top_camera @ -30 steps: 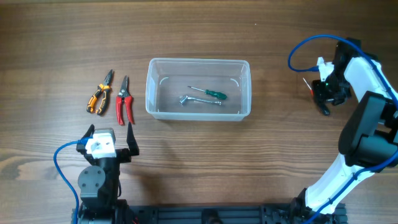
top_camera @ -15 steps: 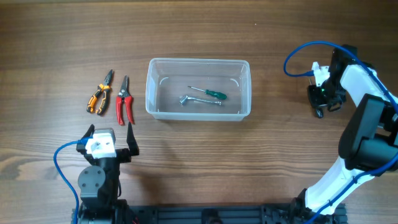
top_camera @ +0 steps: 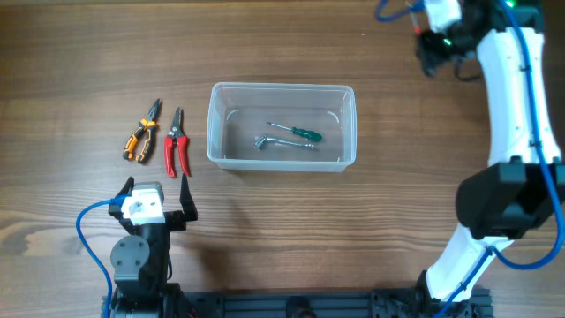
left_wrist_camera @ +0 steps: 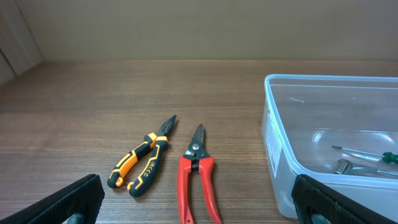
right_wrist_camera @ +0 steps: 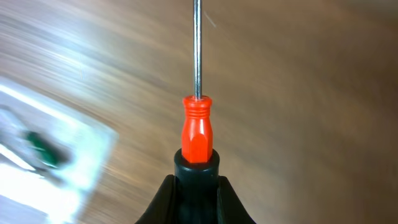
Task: Pack container
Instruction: 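Place the red screwdriver into the container and release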
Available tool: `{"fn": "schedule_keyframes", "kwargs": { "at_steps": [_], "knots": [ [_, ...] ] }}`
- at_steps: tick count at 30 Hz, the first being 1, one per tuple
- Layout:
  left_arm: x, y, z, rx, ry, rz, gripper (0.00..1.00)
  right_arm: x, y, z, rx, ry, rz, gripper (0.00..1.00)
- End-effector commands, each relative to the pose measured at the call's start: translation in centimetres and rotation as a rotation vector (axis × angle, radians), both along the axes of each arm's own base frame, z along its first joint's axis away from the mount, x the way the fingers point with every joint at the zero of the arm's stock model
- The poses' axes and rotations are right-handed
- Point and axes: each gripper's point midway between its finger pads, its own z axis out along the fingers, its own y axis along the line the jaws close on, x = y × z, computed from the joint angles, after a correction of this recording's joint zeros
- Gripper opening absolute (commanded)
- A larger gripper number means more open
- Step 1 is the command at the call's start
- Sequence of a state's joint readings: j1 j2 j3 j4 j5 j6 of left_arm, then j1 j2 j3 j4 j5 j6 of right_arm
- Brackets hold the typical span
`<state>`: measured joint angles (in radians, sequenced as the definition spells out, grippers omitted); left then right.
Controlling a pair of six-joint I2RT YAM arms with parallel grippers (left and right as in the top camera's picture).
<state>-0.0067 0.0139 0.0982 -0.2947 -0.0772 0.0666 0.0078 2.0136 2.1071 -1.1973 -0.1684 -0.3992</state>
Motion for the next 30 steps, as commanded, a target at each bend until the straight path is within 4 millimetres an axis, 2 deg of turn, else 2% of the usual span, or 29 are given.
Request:
{"fn": "schedule_keyframes", "kwargs": {
  "at_steps": [1,5,6,7,9,12,14,17,21,25,27,29,30],
  "knots": [
    [0.0,-0.1,-0.1,0.011,-0.003,-0.008,1.00,-1.1,10.1,3.4,0.042,-0.091,0.268,0.05],
    [0.0,-0.1,-0.1,0.011,-0.003,-0.008,1.00,-5.1,19.3,3.1,-0.024,-0.118,0.613,0.05],
    [0.0,-0.1,-0.1,0.011,-0.003,-0.008,1.00,-6.2,21.1,2.9,-0.066,-0.133,0.701,0.05],
    [0.0,-0.1,-0.1,0.011,-0.003,-0.008,1.00,-7.2,22.6,2.6,-0.133,-0.149,0.789,0.05],
    [0.0,-0.1,-0.1,0.011,-0.003,-0.008,1.00,-8.7,24.1,1.5,-0.179,-0.142,0.901,0.04],
    [0.0,-0.1,-0.1,0.011,-0.003,-0.008,1.00,-10.0,24.4,-1.5,-0.197,-0.074,0.955,0.04],
    [0.0,-0.1,-0.1,0.011,-0.003,-0.008,1.00,-10.7,23.9,-4.6,-0.204,-0.008,0.961,0.05],
    [0.0,-0.1,-0.1,0.011,-0.003,-0.008,1.00,-12.0,23.1,-10.3,-0.210,0.081,0.967,0.04],
    [0.0,-0.1,-0.1,0.011,-0.003,-0.008,1.00,-13.7,22.1,-15.4,-0.203,0.152,0.952,0.04],
    [0.0,-0.1,-0.1,0.011,-0.003,-0.008,1.00,-14.8,21.3,-18.0,-0.196,0.193,0.918,0.04],
    [0.0,-0.1,-0.1,0.011,-0.003,-0.008,1.00,-14.9,21.3,-18.2,-0.194,0.194,0.914,0.06],
    [0.0,-0.1,-0.1,0.011,-0.003,-0.008,1.00,-14.4,21.6,-18.1,-0.185,0.177,0.887,0.23],
    [0.0,-0.1,-0.1,0.011,-0.003,-0.008,1.00,-14.1,21.8,-18.0,-0.176,0.169,0.862,0.39]
  ]
}}
